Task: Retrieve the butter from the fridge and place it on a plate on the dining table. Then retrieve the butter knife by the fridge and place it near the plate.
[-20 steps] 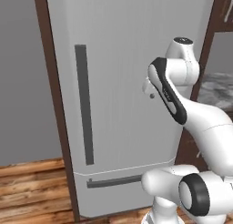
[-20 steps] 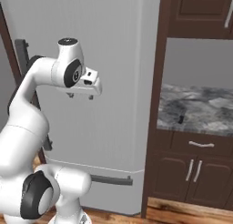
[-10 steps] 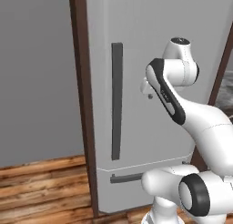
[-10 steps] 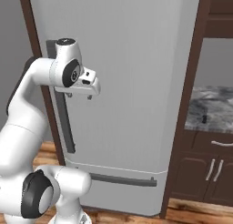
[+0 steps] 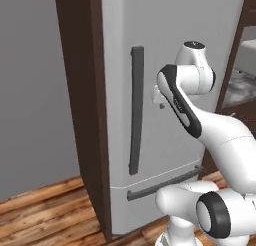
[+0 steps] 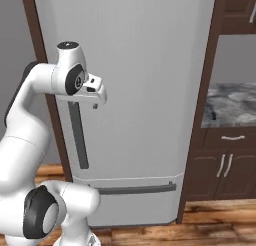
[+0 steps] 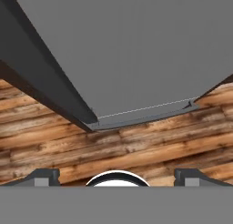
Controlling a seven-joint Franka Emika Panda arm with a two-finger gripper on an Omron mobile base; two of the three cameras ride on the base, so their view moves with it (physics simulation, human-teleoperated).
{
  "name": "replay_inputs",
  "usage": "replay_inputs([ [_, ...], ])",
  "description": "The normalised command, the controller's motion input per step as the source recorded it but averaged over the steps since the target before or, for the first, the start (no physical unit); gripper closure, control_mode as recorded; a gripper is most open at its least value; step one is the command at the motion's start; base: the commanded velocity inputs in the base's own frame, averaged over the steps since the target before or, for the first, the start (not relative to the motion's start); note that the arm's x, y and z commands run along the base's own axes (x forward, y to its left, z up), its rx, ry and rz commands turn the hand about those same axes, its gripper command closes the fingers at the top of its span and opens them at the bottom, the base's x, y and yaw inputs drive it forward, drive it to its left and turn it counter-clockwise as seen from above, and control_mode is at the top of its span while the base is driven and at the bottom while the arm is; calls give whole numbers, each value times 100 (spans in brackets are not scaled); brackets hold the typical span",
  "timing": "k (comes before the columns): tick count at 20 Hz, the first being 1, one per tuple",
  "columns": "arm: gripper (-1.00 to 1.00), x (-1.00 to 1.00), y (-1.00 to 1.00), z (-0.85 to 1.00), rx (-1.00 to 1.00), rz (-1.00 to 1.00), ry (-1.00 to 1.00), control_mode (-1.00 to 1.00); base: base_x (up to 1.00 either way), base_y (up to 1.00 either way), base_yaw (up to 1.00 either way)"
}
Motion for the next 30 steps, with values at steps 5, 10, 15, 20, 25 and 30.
replay_inputs([
  [5,-100,0,0,0,0,0,0,100,-39,10,-20],
  [10,-100,0,0,0,0,0,0,100,-17,35,-2],
  [15,-100,0,0,0,0,0,0,100,-40,28,-1],
  [20,-100,0,0,0,0,0,0,100,-46,28,-2],
  [25,-100,0,0,0,0,0,0,100,-17,47,0],
  [30,-100,0,0,0,0,0,0,100,-29,11,-3],
])
